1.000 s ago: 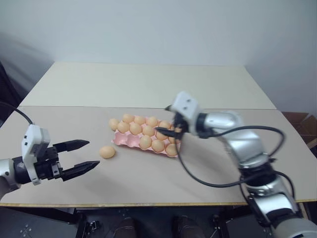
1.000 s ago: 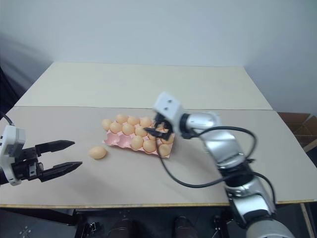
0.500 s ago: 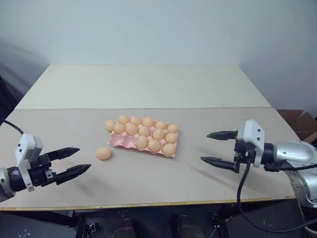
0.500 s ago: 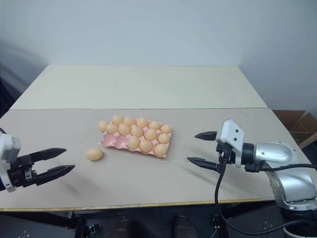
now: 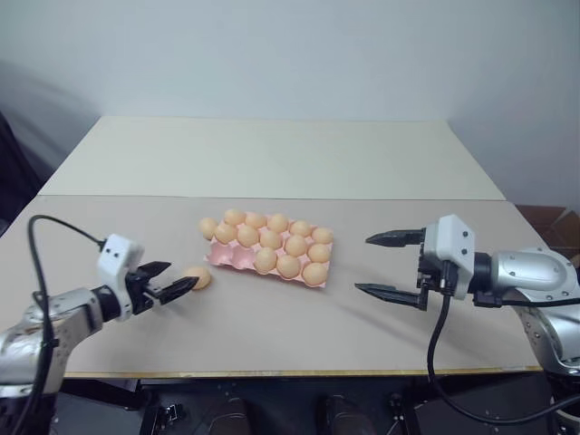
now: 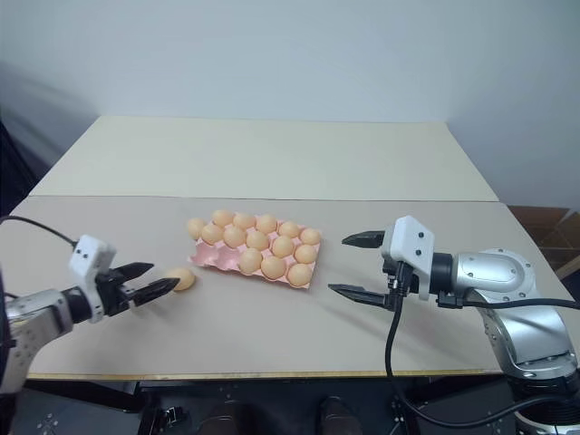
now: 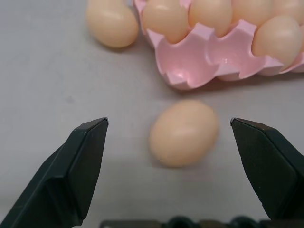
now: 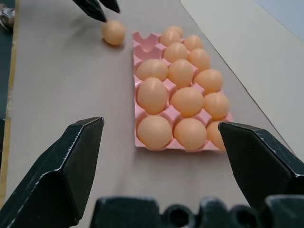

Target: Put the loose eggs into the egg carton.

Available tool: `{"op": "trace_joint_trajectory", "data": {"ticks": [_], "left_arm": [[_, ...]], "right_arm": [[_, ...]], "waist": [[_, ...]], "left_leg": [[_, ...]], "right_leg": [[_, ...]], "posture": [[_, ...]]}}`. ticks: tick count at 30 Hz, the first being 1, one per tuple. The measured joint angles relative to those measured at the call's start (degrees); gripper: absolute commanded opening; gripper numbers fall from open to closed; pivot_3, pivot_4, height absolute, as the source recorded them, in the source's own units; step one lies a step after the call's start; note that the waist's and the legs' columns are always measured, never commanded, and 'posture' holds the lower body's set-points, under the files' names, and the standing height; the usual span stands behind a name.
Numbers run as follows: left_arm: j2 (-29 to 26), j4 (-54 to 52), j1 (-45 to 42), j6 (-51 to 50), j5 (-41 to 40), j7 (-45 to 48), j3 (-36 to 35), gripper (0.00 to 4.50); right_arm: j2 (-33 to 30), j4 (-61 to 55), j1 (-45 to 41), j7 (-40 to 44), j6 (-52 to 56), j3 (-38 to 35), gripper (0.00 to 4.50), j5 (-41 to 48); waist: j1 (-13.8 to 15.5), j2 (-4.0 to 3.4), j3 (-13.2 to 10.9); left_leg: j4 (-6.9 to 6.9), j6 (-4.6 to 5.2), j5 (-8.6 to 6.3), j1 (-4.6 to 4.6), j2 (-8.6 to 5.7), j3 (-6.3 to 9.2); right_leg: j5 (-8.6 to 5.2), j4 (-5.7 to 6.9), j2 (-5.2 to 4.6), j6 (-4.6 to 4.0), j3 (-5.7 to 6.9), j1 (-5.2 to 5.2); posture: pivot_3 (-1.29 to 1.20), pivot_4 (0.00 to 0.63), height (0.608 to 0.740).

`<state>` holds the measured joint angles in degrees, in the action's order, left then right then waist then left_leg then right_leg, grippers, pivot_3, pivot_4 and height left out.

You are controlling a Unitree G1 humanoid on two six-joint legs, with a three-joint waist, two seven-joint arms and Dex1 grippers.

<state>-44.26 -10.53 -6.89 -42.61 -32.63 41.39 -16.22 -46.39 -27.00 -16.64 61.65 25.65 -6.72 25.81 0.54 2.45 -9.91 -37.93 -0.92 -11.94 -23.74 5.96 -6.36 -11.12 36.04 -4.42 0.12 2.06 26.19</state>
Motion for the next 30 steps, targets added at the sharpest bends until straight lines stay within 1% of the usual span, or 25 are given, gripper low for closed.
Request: {"op": "trace_joint_trajectory", "data": {"ticks": [5, 8, 9, 10, 15, 16, 18, 19, 21, 22, 24, 27, 30], "left_arm": [[0.76, 6.73, -5.43, 2.71, 4.09, 0.94, 5.48, 4.5], [0.86, 9.86, -6.53, 5.01, 6.18, 2.74, 8.56, 4.5], [0.87, 10.6, -7.33, 5.36, 6.89, 3.18, 9.21, 4.1], [0.88, 11.82, -8.49, 6.25, 8.02, 3.55, 10.29, 3.92], [0.94, 15.08, -9.89, 9.53, 10.57, 4.52, 11.05, 2.35], [0.94, 15.26, -9.91, 9.78, 10.79, 4.7, 10.97, 2.16], [0.38, 14.67, -9.34, 9.75, 10.85, 5.46, 10.52, 2.09], [-0.82, 13.42, -8.12, 9.59, 10.47, 6.31, 10.28, 2.09], [-4.56, 8.31, -4.93, 7.65, 7.67, 9.91, 7.58, 2.09], [-5.8, 6.32, -4.86, 7.01, 6.33, 11.02, 5.87, 2.09], [-6.93, 3.38, -8.24, 5.41, 3.27, 11.94, 3.16, 2.09], [-5.61, 2.69, -15.8, 4.89, 2.18, 12.02, 3.72, 2.09], [-1.37, 6.16, -21.82, 5.31, 3.12, 13.21, 9.28, 2.09]], "right_arm": [[-0.12, -2.32, -1.02, -0.8, 0.01, 0.05, 4.49, 1.31], [-0.17, -3.72, -1.66, -1.14, 0.04, -0.06, 4.49, 2.59], [-0.27, -3.95, -1.73, -1.34, 0.07, -0.18, 4.5, 2.72], [-0.31, -4.08, -1.88, -1.86, 0.16, -0.36, 4.5, 3.15], [-0.39, -4.97, -1.97, -3.85, 0.56, -0.66, 4.5, 3.89], [-0.41, -5.13, -1.94, -4.31, 0.69, -0.67, 4.5, 4.16], [-0.43, -5.42, -1.76, -4.92, 0.99, -0.68, 4.5, 4.47], [-0.49, -5.8, -1.49, -5.28, 1.09, -0.81, 4.5, 4.7], [-0.6, -6.65, -0.36, -6.39, 1.48, -1.4, 4.5, 4.8], [-0.61, -6.68, -0.15, -6.91, 1.79, -1.44, 4.5, 4.8], [-0.63, -6.94, 0.19, -7.63, 2.09, -1.61, 4.5, 4.8], [-0.61, -7.57, 0.14, -8.36, 2.11, -1.44, 4.5, 4.79], [-0.58, -7.66, -0.27, -9.11, 2.11, -0.96, 4.5, 4.79]], "waist": [[0.04, 0.0, 0.0], [0.03, 0.0, 0.0], [0.11, 0.0, 0.0], [0.23, 0.0, 0.0], [0.33, -0.01, 0.01], [0.31, -0.01, 0.01], [0.26, -0.01, 0.01], [0.18, 0.0, 0.0], [-0.24, 0.04, -0.02], [-0.18, 0.03, -0.02], [0.31, 0.03, -0.02], [1.06, 0.0, 0.0], [1.11, 0.0, 0.0]], "left_leg": [[0.02, 0.0, 0.0, 0.01, -0.01, 0.02], [0.02, 0.0, 0.0, 0.01, -0.01, 0.02], [0.01, 0.0, 0.0, 0.02, -0.01, 0.02], [0.01, 0.0, 0.0, 0.03, -0.02, 0.02], [0.01, 0.01, 0.01, 0.04, -0.03, 0.03], [0.01, 0.01, 0.01, 0.03, -0.03, 0.03], [0.01, 0.01, 0.01, 0.0, -0.02, 0.03], [0.01, 0.02, 0.01, -0.03, -0.01, 0.04], [0.02, 0.01, 0.0, -0.11, 0.03, 0.05], [0.02, 0.01, 0.0, -0.1, 0.02, 0.06], [0.01, 0.01, 0.01, -0.09, 0.01, 0.08], [-0.1, 0.0, 0.02, -0.01, -0.05, 0.08], [-0.34, 0.03, 0.03, -0.03, -0.04, 0.08]], "right_leg": [[0.0, 0.0, 0.0, 0.01, 0.0, -0.01], [-0.01, -0.01, -0.02, 0.01, 0.0, -0.01], [-0.01, 0.01, -0.02, 0.0, 0.0, -0.03], [-0.01, 0.02, -0.02, 0.0, 0.0, -0.03], [-0.01, 0.02, -0.03, 0.0, 0.0, -0.05], [0.0, 0.02, -0.03, 0.0, 0.0, -0.05], [0.0, 0.02, -0.03, 0.01, 0.0, -0.02], [0.0, 0.0, -0.02, 0.01, 0.0, 0.0], [-0.01, 0.0, 0.0, 0.01, 0.01, 0.09], [-0.01, 0.01, -0.01, 0.01, 0.02, 0.08], [-0.02, 0.01, -0.03, 0.02, 0.07, 0.03], [-0.08, 0.01, -0.07, -0.09, 0.08, -0.12], [-0.05, 0.06, -0.04, -0.09, 0.03, -0.18]], "posture": [[0.0, 0.15, 0.74], [0.0, 0.15, 0.74], [0.0, 0.15, 0.74], [0.0, 0.15, 0.74], [0.0, 0.15, 0.74], [0.0, 0.15, 0.74], [0.0, 0.15, 0.74], [0.0, 0.15, 0.74], [0.0, 0.15, 0.74], [0.0, 0.15, 0.74], [0.0, 0.15, 0.74], [0.0, 0.15, 0.74], [0.0, 0.15, 0.74]]}}
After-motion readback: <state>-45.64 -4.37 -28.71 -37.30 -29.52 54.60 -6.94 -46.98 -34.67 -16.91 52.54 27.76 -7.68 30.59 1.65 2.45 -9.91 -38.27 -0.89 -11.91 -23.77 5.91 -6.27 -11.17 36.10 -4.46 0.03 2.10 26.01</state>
